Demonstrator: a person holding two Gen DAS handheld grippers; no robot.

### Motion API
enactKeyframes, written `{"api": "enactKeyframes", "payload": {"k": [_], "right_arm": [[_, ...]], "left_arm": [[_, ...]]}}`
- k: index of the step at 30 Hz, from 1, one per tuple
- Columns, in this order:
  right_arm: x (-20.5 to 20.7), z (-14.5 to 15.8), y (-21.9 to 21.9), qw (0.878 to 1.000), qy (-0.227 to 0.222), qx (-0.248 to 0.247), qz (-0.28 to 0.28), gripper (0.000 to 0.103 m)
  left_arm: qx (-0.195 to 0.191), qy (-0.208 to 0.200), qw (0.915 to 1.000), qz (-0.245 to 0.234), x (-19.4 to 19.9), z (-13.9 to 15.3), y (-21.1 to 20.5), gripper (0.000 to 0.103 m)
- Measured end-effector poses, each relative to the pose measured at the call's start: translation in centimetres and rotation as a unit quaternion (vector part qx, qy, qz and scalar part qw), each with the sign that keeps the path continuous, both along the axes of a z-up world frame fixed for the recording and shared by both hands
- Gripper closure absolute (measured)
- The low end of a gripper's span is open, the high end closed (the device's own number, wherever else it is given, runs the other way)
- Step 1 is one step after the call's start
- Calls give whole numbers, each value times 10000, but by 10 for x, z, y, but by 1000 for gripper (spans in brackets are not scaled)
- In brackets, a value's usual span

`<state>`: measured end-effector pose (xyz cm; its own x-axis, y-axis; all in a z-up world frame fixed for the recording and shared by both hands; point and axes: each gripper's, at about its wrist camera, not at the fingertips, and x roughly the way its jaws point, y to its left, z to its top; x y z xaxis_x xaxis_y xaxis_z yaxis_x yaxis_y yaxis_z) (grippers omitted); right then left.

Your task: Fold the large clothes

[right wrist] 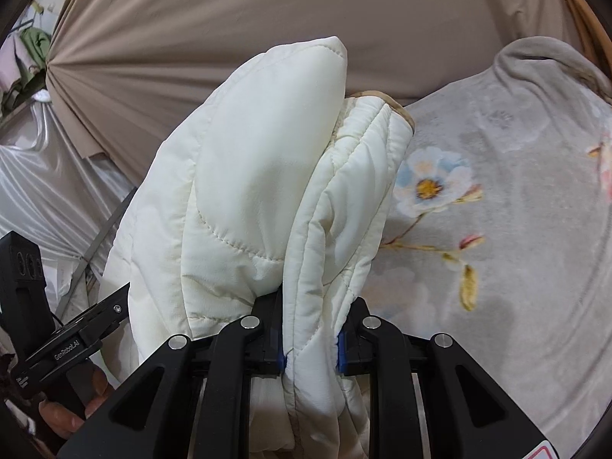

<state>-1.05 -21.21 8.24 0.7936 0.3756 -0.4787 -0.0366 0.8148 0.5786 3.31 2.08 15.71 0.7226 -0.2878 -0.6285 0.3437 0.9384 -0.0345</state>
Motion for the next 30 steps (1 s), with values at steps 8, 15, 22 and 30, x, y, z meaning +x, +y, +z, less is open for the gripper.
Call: {"api": "enactKeyframes", "payload": {"k": [8, 15, 22, 30], "right_arm": [[43, -10, 43, 9997, 112, -165, 120, 84], [82, -85, 41, 9938, 1055, -345, -115, 73], [44, -124, 21, 9820, 1498, -573, -998, 72], [2, -76, 100, 9820, 1109, -1526, 25, 85]], "left_arm": [[47, 154, 9998, 73, 36, -15, 35, 27], [49, 861, 9962, -111, 89, -100, 39, 21], [311, 1323, 9906, 145, 94, -171, 54, 27], [363, 980, 9945, 45, 49, -135, 44, 27]]}}
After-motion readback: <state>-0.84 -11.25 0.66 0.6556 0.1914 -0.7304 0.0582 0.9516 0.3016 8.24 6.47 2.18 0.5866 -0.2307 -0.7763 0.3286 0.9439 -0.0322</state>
